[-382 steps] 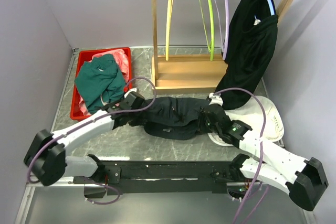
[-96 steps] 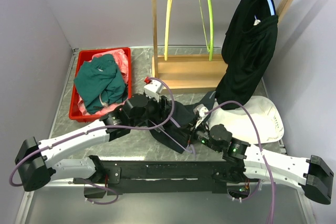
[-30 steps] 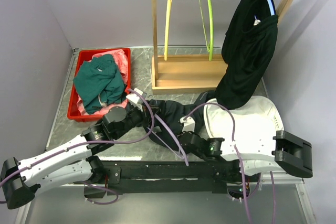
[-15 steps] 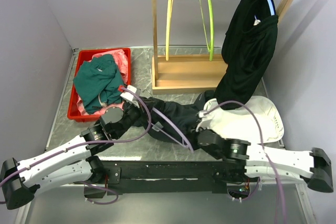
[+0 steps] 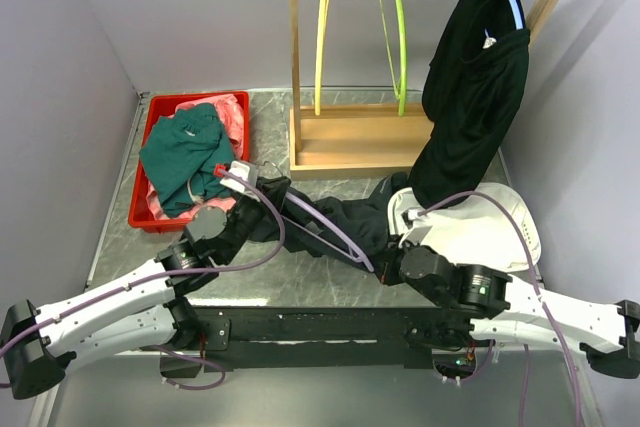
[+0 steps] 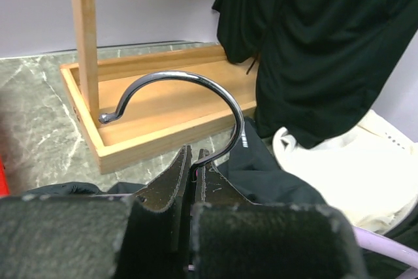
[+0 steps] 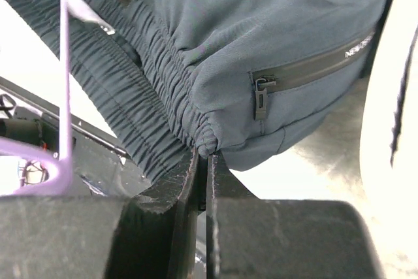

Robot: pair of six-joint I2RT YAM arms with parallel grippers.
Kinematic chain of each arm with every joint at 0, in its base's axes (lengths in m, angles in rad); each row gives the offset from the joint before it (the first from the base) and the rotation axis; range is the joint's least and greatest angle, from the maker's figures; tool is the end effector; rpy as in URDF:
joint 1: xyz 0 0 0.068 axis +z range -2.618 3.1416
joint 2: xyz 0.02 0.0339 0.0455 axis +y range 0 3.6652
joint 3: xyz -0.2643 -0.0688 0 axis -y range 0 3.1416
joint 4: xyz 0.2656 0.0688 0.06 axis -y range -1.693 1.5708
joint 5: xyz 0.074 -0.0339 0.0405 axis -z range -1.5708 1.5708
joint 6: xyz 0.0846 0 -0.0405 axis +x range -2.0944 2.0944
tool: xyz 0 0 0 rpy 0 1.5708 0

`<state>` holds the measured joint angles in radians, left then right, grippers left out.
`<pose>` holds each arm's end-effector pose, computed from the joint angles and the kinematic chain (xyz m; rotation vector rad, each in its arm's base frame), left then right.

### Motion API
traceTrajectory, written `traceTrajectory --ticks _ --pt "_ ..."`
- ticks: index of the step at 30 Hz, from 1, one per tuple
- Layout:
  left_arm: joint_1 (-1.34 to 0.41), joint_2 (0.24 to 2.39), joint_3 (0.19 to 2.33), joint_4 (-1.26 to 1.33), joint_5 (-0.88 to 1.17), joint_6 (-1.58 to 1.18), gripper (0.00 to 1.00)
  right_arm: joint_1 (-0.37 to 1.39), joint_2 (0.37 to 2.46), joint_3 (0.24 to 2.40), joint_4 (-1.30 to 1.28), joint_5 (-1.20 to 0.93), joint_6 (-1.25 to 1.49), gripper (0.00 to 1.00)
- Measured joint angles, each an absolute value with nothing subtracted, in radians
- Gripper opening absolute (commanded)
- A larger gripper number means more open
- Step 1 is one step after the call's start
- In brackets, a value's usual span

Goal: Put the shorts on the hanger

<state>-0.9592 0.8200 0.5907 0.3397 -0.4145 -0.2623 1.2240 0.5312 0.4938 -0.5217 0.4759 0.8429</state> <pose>0.1786 -0.1953 0.3215 0.1771 1.4972 -0.6873 0.0998 0.1620 0.2183 -0.1226 2.1483 0.7501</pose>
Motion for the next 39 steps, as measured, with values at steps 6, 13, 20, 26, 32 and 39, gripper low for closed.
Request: traceTrajectory --ticks 6,13,20,26,32,39 --pt "-0.96 0.818 0.572 0.371 -0.444 -0.244 0.01 1.224 0.493 0.572 -0.608 0.486 0.876 0.01" --pt "-0.964 0.838 0.568 0.427 -0.505 -0.237 0.01 1.224 0.473 0.655 -0.664 0.479 0.878 0.0" --pt "-0.968 0.863 0.561 0.464 -0.526 -0.23 0.01 1.224 0.48 0.685 -0.712 0.483 0.894 0.0" --pt "-0.971 0.862 0.546 0.5 -0.542 -0.23 0.01 1.224 0.488 0.79 -0.775 0.508 0.917 0.0" --pt "-0.973 0.862 0.544 0.533 -0.544 -0.227 0.01 1.224 0.52 0.852 -0.815 0.522 0.945 0.0" --pt "-0.973 0.887 0.544 0.543 -0.567 -0.198 0.01 1.224 0.693 1.002 -0.789 0.48 0.918 0.0"
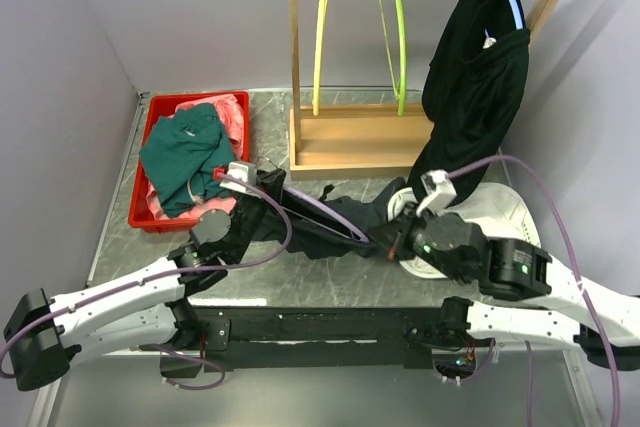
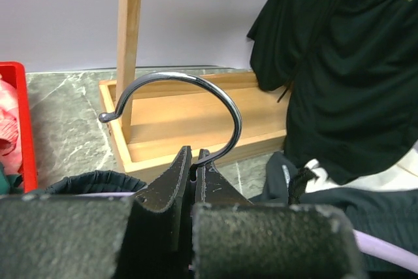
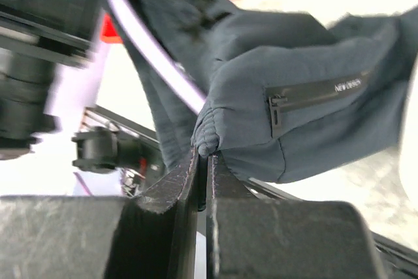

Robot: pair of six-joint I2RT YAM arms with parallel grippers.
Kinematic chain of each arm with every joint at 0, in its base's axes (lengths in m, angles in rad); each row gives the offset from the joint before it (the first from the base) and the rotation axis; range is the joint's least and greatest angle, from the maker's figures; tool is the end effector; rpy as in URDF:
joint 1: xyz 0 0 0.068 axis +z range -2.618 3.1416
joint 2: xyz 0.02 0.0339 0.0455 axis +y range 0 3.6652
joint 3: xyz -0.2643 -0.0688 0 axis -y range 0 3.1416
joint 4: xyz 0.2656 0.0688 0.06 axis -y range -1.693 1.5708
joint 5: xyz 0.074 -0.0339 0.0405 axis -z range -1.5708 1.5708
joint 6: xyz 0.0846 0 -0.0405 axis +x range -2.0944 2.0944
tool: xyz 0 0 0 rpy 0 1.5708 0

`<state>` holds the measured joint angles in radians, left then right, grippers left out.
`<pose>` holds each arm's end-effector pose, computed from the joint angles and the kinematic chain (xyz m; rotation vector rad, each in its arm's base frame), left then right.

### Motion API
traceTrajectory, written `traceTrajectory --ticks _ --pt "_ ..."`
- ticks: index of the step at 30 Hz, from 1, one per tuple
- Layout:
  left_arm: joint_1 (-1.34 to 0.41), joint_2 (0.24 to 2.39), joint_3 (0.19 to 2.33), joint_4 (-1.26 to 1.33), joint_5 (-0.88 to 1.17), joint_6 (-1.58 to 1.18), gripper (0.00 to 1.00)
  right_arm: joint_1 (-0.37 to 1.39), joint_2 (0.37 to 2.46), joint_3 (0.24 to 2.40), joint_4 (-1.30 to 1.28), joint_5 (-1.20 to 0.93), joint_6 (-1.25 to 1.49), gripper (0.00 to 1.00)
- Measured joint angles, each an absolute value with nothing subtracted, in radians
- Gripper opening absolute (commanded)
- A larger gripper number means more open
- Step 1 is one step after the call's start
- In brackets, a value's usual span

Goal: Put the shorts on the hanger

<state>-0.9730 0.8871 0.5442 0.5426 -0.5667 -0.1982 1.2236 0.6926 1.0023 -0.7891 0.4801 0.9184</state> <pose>0.1872 -0.1942 0.3144 0.0648 1.4263 -0.5826 0.0992 0.1593 0.3516 -0.0106 2.1039 0.8649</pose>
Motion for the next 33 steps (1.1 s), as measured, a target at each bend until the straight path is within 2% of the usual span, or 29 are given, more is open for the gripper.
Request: traceTrajectory --ticks 7,14,16,19,20,22,23,25,28,33 --pt "-0.981 0.922 0.58 0.525 -0.588 -0.194 0.01 1.215 0.855 1.159 -0.696 0.48 0.862 0.0" --pt "-0.995 0.954 0.775 0.373 -0.591 -0.202 0.01 1.128 0.941 1.225 -0.648 0.433 0.811 0.0" --pt "-0.995 0.96 0.843 0.304 -0.589 -0.205 0.01 1.102 0.946 1.26 -0.646 0.413 0.788 0.07" --pt "-0.995 0.972 0.953 0.19 -0.577 -0.225 0.01 1.085 0.946 1.34 -0.649 0.395 0.743 0.27" --pt "-0.995 0.981 0.992 0.158 -0.569 -0.233 0.01 1.085 0.945 1.368 -0.649 0.39 0.727 0.39" --pt "-0.995 1.005 1.089 0.08 -0.548 -0.25 0.01 1.085 0.939 1.425 -0.643 0.375 0.689 0.52" --pt "-0.995 1.018 1.134 0.048 -0.536 -0.257 0.01 1.085 0.931 1.446 -0.637 0.37 0.67 0.64" --pt "-0.995 1.035 1.219 -0.025 -0.495 -0.27 0.01 1.085 0.911 1.475 -0.63 0.356 0.624 0.75" --pt "-0.995 1.045 1.319 -0.127 -0.443 -0.286 0.01 1.085 0.878 1.501 -0.624 0.331 0.562 0.78" --pt "-0.995 1.052 1.423 -0.241 -0.403 -0.303 0.01 1.085 0.797 1.486 -0.61 0.3 0.461 0.75"
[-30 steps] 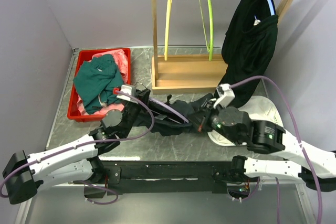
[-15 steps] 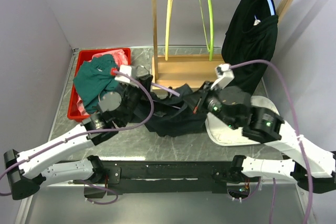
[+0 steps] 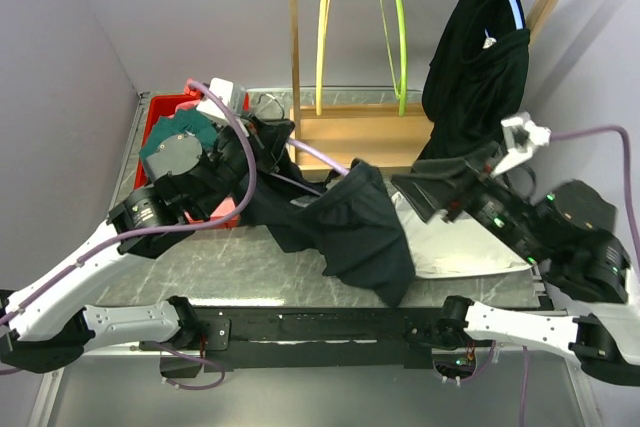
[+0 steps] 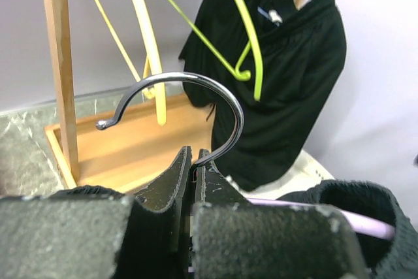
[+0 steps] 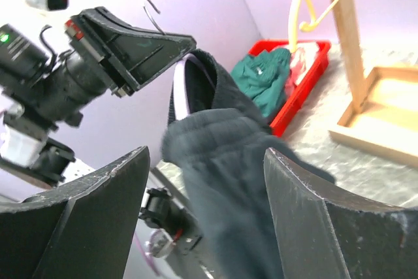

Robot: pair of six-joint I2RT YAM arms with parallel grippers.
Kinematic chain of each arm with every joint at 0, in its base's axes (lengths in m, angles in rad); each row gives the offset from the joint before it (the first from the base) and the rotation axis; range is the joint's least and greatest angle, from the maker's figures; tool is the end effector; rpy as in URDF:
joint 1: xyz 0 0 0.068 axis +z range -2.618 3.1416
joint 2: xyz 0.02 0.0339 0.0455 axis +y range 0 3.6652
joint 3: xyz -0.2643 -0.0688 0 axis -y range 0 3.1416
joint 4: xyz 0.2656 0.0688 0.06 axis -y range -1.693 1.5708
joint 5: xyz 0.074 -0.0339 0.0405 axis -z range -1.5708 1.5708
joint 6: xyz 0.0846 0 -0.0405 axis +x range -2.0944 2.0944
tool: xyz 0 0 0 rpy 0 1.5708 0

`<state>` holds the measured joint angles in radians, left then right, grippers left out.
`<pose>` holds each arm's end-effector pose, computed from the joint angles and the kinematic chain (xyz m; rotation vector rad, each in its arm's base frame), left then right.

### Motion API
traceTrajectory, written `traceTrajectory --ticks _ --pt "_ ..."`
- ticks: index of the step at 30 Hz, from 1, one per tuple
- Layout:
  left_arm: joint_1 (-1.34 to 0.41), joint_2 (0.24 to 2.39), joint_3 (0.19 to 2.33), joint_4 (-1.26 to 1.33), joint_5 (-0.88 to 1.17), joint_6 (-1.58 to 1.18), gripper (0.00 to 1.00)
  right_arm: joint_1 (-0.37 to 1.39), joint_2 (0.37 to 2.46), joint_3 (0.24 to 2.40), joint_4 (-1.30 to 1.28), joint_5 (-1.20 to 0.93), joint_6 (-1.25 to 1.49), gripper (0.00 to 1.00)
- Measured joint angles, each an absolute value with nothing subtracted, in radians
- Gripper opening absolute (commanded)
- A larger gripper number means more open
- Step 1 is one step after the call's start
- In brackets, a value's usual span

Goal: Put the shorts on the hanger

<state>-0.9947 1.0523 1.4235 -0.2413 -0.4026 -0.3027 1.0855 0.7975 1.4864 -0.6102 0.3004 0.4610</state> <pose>0.1723 -0.2044 0.5150 0.1757 1.4875 -0.7668 0.0952 0.1268 0.5300 -0.2364 1.5649 1.0111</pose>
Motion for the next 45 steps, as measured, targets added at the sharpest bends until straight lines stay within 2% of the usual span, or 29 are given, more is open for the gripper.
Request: traceTrajectory --ticks 4,13,20,30,35,45 --pt "-0.995 1.032 1.4 -0.282 -0.391 -0.323 0.01 1.085 0.715 1.427 -0.608 0.276 0.392 0.65" --pt "-0.993 1.032 1.364 -0.376 -0.411 -0.363 0.01 1.086 0.728 1.287 -0.643 0.268 0.331 0.66" --pt "-0.99 1.041 1.364 -0.408 -0.392 -0.349 0.01 1.087 0.724 1.22 -0.632 0.208 0.273 0.59" --pt "-0.984 1.052 1.364 -0.416 -0.353 -0.326 0.01 1.097 0.752 1.216 -0.621 0.109 0.234 0.61" --pt "-0.984 1.052 1.364 -0.423 -0.352 -0.32 0.01 1.103 0.752 1.197 -0.602 0.085 0.239 0.66" --pt "-0.984 1.052 1.354 -0.41 -0.334 -0.316 0.01 1.106 0.734 1.174 -0.578 0.051 0.247 0.69"
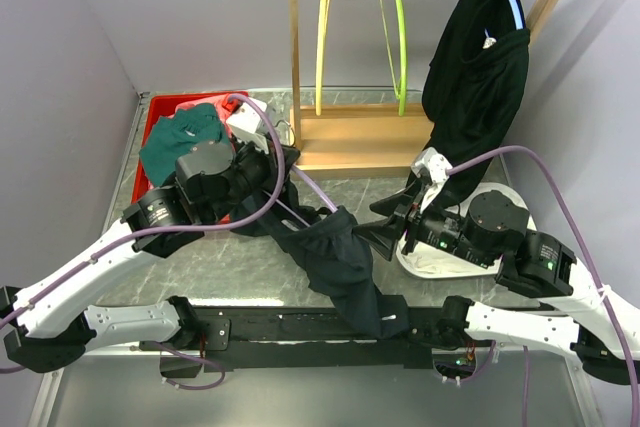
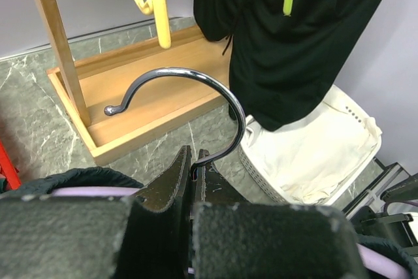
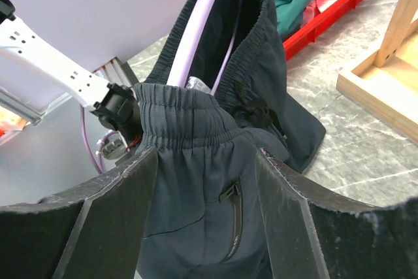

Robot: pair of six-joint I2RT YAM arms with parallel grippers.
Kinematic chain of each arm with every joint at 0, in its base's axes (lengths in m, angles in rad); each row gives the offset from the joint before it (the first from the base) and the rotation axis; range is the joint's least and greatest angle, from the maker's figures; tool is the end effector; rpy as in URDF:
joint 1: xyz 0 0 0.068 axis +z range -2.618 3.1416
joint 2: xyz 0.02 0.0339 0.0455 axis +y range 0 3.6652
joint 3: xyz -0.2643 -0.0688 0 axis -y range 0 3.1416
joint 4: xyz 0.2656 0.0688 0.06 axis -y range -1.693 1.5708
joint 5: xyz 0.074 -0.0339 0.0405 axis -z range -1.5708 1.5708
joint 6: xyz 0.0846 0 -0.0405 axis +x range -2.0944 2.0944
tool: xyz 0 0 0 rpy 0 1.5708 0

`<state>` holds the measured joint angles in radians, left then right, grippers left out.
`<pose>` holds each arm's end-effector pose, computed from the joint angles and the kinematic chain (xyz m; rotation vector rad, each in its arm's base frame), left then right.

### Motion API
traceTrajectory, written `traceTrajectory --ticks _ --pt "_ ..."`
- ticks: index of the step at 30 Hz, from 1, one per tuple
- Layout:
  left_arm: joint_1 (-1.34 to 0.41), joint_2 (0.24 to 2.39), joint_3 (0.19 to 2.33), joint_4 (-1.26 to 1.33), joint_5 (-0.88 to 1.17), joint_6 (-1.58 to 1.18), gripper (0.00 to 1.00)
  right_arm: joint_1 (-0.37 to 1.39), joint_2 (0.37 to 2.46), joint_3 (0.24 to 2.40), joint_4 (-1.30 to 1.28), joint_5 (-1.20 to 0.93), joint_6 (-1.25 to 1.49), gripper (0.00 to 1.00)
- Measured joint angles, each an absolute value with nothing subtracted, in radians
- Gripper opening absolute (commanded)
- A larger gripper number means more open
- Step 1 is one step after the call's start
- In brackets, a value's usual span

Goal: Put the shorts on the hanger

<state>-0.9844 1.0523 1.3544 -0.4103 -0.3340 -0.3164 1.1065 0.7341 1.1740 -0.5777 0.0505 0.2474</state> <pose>0.1768 -0.2160 0.4627 0.3148 1.6925 -0.6964 0.0914 0.1729 0.4362 -0.7154 1.6572 0.9489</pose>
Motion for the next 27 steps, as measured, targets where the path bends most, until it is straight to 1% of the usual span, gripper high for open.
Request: traceTrajectory --ticks 18,21,27 --pt "-0.984 1.066 1.311 -0.342 -0.337 -0.337 0.01 1.106 0.722 1.169 -0.582 0.033 0.249 0.76" --pt "-0.984 1.067 1.305 -0.339 -0.338 -0.338 0.01 1.106 0.722 1.169 -0.585 0.034 0.249 0.76" --pt "-0.984 1.07 1.3 -0.335 -0.336 -0.338 0.01 1.106 0.747 1.156 -0.594 0.072 0.247 0.71"
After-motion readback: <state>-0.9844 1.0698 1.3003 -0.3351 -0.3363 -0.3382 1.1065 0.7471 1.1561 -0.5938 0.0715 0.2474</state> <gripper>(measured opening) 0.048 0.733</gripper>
